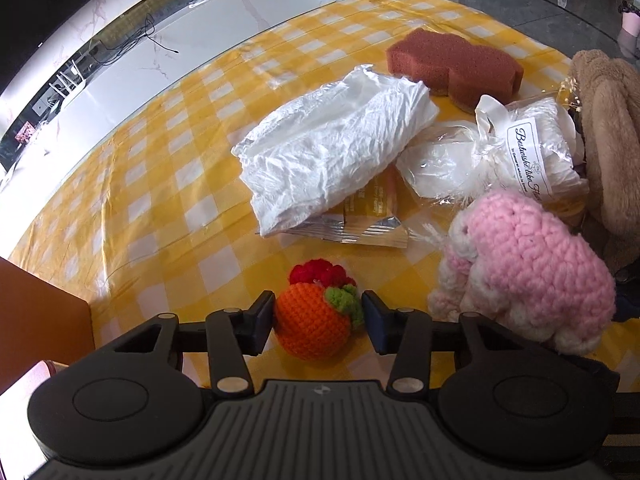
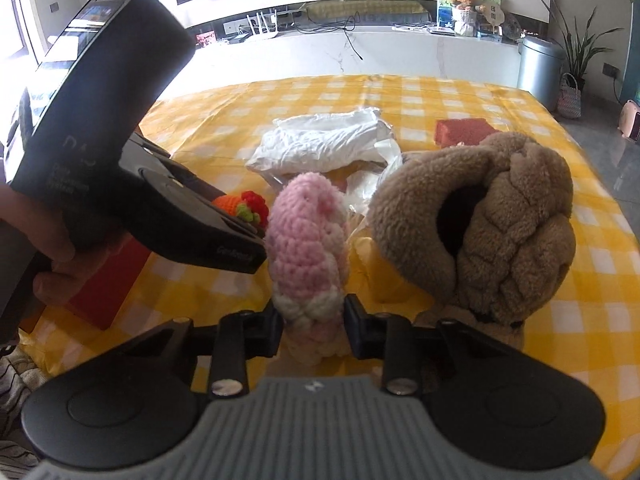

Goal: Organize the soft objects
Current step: 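Grasp the orange strawberry with the left tool while the right tool grasps the pink crocheted toy, then carry the strawberry and pink toy with both tools over the white box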

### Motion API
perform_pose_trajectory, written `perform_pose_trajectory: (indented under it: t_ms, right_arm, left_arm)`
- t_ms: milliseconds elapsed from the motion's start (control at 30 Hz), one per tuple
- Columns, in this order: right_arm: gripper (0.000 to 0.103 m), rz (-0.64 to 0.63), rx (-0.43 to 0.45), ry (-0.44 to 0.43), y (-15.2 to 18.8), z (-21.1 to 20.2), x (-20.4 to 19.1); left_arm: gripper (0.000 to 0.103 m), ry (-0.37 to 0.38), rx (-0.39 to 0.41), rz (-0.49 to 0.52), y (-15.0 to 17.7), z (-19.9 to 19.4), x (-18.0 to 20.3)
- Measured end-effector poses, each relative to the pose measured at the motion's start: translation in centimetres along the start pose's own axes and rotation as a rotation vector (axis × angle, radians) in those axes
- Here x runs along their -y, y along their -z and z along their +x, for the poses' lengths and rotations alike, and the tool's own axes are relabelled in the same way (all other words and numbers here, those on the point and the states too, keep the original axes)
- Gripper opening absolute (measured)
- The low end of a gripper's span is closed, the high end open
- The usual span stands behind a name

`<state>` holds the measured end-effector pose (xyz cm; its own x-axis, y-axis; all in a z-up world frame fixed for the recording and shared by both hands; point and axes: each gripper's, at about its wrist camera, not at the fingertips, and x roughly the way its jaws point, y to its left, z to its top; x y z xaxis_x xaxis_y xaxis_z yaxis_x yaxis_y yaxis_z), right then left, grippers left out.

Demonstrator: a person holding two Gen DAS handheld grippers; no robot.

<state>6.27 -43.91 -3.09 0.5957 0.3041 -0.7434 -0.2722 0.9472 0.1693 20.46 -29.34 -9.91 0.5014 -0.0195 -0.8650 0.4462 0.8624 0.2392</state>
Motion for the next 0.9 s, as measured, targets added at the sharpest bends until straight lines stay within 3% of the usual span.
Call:
perform_pose_trajectory:
  t_ms: [333,733,900]
  right_arm:
    - [0.028,0.063,0.061,0.029,0.2,-4.3,-0.8]
    - [0.028,0.024,0.162,0.093,-1.7,-11.2,-6.8]
    - [0.028,-0.016,0.259,0.127,-3.3,-14.6,-10.3]
  left_arm:
    - [0.053,0.231,0.004,-0.067,2.2,-5.6,-1.3]
    - [0.053,0.168,0.163,-0.039,5.5,-15.9,-4.6]
    - [0.053,0.156,0.229,-0.084,6.9,-19.7,-7.6]
